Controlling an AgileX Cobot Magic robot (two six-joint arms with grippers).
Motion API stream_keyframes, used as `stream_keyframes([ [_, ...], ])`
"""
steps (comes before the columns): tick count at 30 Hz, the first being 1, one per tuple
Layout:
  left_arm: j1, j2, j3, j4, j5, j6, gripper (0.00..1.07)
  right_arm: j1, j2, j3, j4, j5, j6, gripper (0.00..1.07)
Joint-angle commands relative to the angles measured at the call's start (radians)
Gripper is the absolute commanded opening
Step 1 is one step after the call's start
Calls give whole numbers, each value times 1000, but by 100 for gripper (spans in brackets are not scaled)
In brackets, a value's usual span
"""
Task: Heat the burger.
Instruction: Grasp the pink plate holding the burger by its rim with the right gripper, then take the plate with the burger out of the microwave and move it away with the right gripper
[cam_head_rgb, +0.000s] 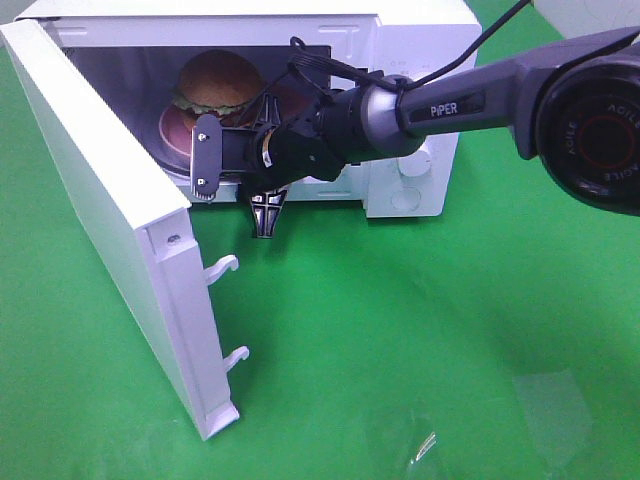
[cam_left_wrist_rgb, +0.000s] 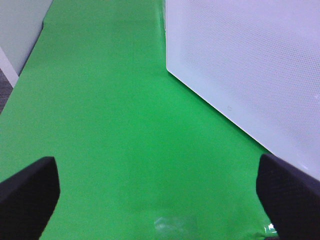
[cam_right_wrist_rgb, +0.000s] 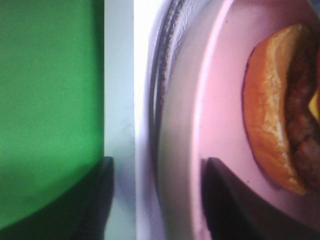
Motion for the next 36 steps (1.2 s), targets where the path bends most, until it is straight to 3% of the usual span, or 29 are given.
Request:
stream_keyframes([
  [1, 1, -18, -1, -3, -13, -8, 100, -10, -1, -11, -13, -51, 22, 26],
  [2, 1, -18, -1, -3, -13, -8, 100, -10, -1, -11, -13, -50, 22, 13],
  [3, 1, -18, -1, -3, -13, -8, 100, -10, -1, -11, -13, -50, 22, 13],
  [5, 1, -18, -1, -3, -13, -8, 100, -10, -1, -11, 15, -49, 22, 0],
  [22, 1, -18, -1, -3, -13, -8, 100, 14, -54, -10, 95, 37, 12, 0],
  [29, 1, -18, -1, -3, -13, -8, 100, 14, -95, -10, 185, 121, -109, 0],
  [31, 1, -18, -1, -3, -13, -8, 100, 14, -138, -9, 314, 163, -251, 0],
  [36, 1, -18, -1, -3, -13, -8, 100, 14, -159, -7, 444, 240, -390, 0],
])
